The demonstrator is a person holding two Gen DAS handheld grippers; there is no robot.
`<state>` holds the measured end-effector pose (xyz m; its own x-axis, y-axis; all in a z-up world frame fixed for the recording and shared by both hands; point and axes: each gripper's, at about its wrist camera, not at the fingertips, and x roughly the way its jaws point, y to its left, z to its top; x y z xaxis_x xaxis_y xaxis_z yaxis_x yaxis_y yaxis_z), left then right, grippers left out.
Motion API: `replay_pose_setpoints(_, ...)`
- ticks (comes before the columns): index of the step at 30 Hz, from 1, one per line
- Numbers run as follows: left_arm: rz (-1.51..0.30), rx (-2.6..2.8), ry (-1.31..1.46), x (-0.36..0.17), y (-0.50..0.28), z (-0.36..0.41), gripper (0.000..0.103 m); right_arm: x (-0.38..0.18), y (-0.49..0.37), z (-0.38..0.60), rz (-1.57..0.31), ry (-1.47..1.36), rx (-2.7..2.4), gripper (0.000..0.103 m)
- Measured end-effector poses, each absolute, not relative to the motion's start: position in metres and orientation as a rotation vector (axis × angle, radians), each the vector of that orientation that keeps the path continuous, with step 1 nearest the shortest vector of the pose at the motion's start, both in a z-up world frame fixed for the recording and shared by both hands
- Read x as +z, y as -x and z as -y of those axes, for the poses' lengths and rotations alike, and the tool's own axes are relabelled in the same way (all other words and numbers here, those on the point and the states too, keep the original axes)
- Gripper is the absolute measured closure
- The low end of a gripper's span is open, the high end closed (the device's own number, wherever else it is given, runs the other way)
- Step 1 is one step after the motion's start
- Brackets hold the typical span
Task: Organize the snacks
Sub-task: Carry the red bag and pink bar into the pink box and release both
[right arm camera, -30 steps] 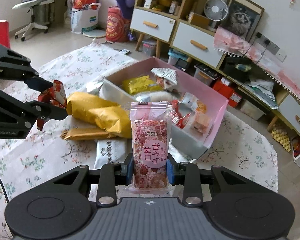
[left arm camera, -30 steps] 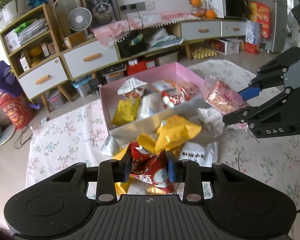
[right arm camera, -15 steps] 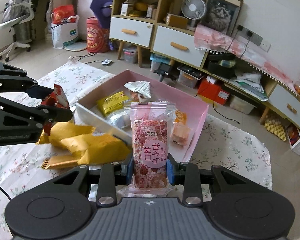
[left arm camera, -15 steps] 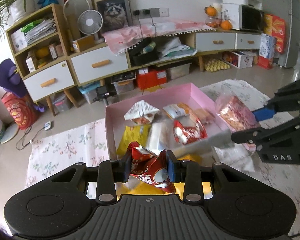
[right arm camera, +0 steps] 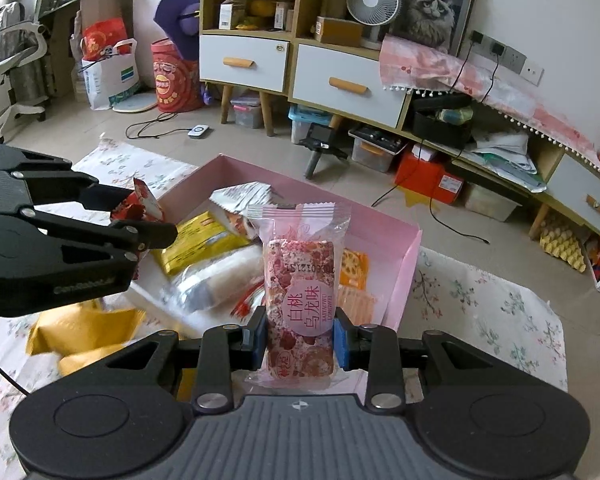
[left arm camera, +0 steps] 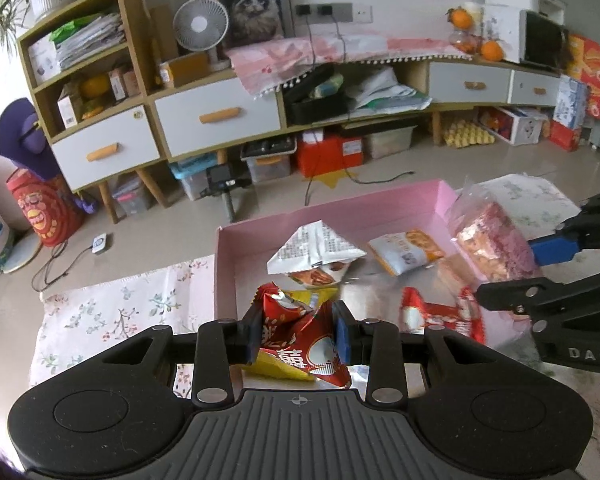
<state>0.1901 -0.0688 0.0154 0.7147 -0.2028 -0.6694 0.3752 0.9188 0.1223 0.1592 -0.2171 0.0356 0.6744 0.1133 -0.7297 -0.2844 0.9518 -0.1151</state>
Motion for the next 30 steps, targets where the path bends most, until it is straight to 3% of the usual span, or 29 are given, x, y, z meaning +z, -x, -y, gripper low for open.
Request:
replay_pose_setpoints(17,-0.730,-0.323,-0.260,-0.014,-0.220,0.077,0.070,0.010,-0.190,0.229,-0.821,0.165,0.199,0.091)
replay_pose_setpoints(20,-0.730,-0.325,-0.254,-0.016,-0.221,0.077,0.063,0.008,-0.191,0.230,-0.825,0.164,0.206,0.087)
replay_pose_setpoints(24,-0.723,-0.338,-0.271,-0.016,-0.219,0.079,0.044,0.009,-0.190,0.229,-0.820,0.167,0.216,0.078)
replay_pose_setpoints(30,-0.708,-0.325,-0.269,-0.009,-0.214,0.077,0.025,0.015,-0.186,0.229,-0.803,0.163,0.213,0.055)
